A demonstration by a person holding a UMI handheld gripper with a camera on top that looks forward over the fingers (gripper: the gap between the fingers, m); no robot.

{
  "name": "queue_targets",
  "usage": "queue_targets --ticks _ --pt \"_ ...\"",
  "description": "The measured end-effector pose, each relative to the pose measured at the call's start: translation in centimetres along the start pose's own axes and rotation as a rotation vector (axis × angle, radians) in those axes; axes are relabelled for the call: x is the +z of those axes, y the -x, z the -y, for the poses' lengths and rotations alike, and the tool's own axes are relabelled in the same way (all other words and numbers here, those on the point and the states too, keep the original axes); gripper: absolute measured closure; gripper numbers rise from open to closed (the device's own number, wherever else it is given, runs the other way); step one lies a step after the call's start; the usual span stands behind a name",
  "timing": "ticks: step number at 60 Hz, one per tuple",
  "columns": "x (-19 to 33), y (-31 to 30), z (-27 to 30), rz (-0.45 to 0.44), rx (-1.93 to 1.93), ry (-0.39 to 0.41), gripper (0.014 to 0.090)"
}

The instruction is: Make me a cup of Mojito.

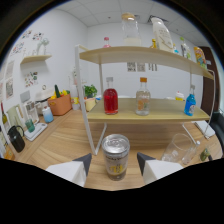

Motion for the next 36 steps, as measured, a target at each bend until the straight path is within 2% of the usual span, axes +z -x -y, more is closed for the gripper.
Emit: queue_targets --ticks 8,19,36 --pt "-4.2 -0.7 0.8 -0.018 0.015 0.041 0.0200" --pt "-9.0 -5.0 -0.4 -0.097 -0.028 0.116 0.0187" --pt "-11.8 -11.1 -3.9 -0.159 -0.040 0.196 0.0186"
